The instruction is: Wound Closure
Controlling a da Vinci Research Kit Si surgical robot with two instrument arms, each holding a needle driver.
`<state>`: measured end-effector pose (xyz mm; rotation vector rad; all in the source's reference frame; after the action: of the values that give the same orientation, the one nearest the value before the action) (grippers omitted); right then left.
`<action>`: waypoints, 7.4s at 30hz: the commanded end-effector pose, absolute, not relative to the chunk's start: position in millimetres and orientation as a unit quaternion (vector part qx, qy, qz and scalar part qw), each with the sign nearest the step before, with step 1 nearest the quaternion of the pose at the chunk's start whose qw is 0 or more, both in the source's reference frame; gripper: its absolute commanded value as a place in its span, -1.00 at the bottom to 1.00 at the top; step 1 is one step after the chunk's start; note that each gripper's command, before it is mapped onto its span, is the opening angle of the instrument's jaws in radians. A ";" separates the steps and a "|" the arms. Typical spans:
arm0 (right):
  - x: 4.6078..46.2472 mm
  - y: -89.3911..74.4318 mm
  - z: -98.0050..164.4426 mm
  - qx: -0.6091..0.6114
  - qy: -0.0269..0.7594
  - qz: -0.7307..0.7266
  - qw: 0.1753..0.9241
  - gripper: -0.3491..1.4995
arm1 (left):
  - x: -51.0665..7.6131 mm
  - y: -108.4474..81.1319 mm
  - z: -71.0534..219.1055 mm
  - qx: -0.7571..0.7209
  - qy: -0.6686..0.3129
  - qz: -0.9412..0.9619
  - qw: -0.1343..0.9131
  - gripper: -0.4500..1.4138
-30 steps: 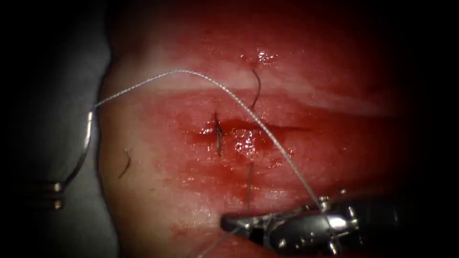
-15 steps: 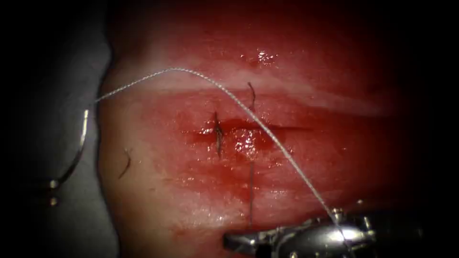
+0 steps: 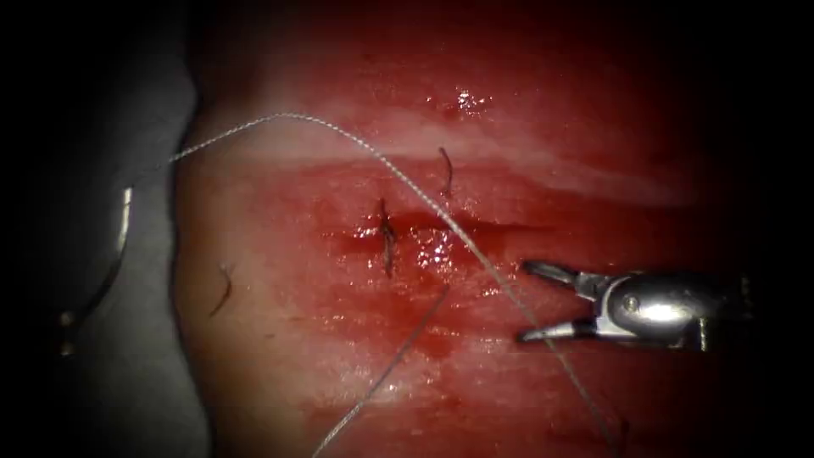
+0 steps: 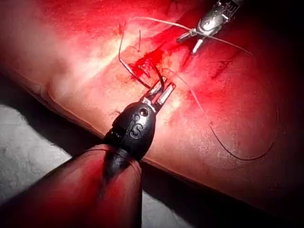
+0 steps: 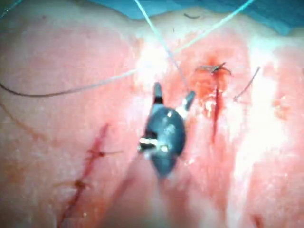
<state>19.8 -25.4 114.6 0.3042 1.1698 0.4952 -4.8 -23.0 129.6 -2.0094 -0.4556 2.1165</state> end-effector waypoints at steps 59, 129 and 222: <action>12.4 -10.7 111.9 0.044 0.614 0.364 0.699 0.87 | -17.4 -18.7 136.9 -0.664 -0.123 0.724 0.137 -1.00; 8.7 -18.2 111.7 0.017 0.624 0.347 0.700 0.75 | -20.3 -33.4 143.4 -0.675 -0.018 0.671 -0.305 0.79; 26.6 -24.1 109.1 -0.120 0.498 -0.079 0.855 -1.00 | -25.1 -24.5 142.0 -0.653 0.058 0.723 -0.219 0.97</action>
<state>26.4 -23.4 108.4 -0.2564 1.0461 -0.1640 -24.3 -23.8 141.3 -2.3851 0.2298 2.6517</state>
